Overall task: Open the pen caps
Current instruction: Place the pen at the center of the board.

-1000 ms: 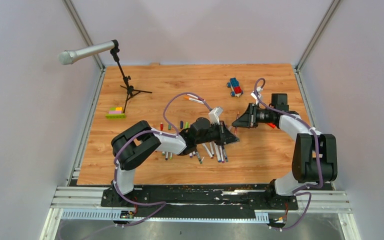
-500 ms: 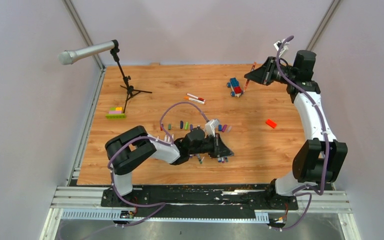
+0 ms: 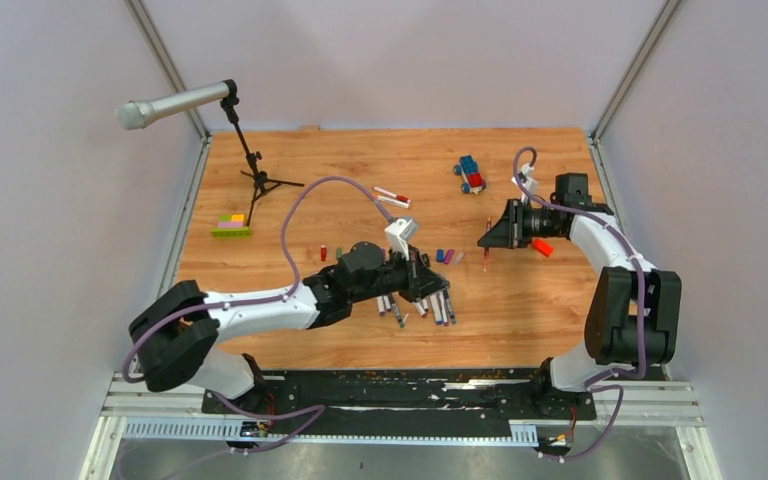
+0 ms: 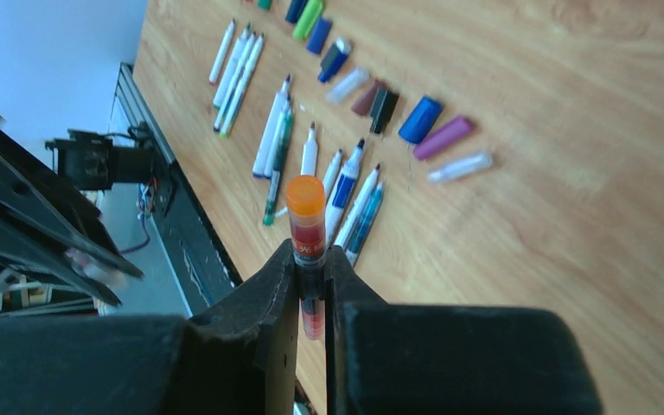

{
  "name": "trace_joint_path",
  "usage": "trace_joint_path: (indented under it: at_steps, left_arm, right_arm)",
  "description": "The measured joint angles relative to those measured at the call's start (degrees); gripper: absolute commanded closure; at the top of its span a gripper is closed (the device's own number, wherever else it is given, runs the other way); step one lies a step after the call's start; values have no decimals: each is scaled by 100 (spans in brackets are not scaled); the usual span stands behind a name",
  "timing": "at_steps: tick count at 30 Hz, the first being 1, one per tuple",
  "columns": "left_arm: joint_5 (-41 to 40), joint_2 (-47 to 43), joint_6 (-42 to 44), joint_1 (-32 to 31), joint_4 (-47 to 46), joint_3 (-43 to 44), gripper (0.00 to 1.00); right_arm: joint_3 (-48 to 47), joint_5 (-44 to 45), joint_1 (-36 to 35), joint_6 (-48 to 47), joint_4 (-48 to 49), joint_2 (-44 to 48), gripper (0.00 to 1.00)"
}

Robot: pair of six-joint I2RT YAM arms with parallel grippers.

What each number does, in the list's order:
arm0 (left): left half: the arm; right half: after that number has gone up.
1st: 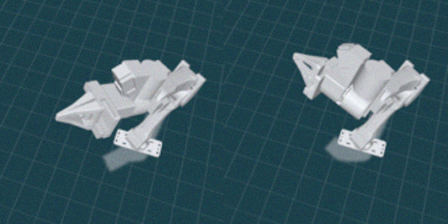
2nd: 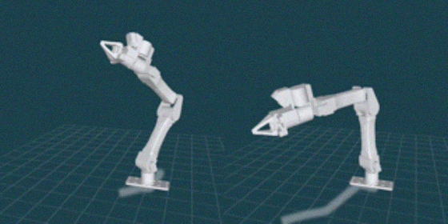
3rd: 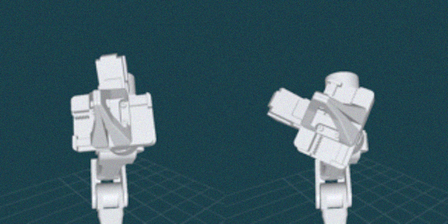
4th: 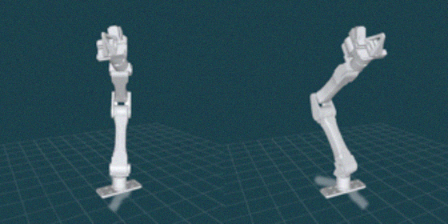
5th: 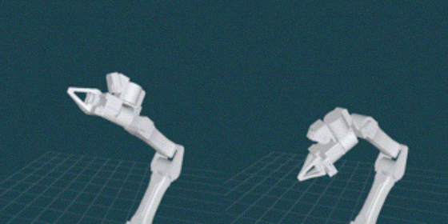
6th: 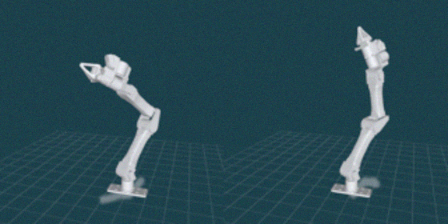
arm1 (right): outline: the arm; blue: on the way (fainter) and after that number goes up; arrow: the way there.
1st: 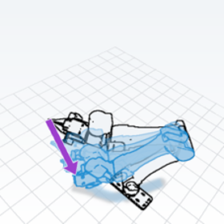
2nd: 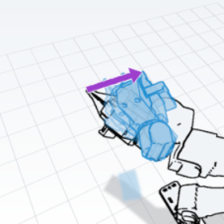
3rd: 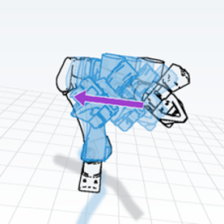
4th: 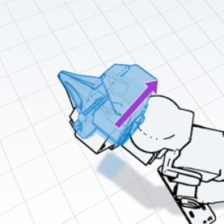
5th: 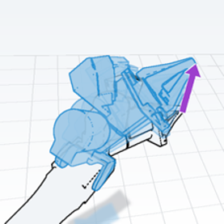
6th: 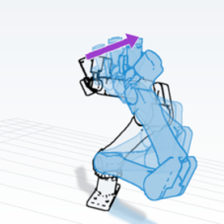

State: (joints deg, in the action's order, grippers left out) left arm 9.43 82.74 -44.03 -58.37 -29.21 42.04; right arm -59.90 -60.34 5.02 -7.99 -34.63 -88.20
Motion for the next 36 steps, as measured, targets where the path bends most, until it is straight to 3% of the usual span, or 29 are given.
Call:
trace_joint_path:
  at_steps: [7, 18, 25, 36]
  left_arm:
    - [-616, -721, 459, 0, 813, -269, 100]
    - [-1067, -1032, 697, 0, 1473, -452, 99]
    - [-1296, -1370, 741, 0, 1624, -514, 99]
    - [-1447, -1556, 739, 0, 1786, -664, 99]
  right_arm:
    - [208, 195, -199, -855, -769, -203, 99]
    - [-98, 861, -968, -1670, -1705, -662, 99]
    - [-85, 1375, -1360, -1526, -1696, -874, 94]
    - [-85, 1961, -1384, -927, -1517, -1497, 86]
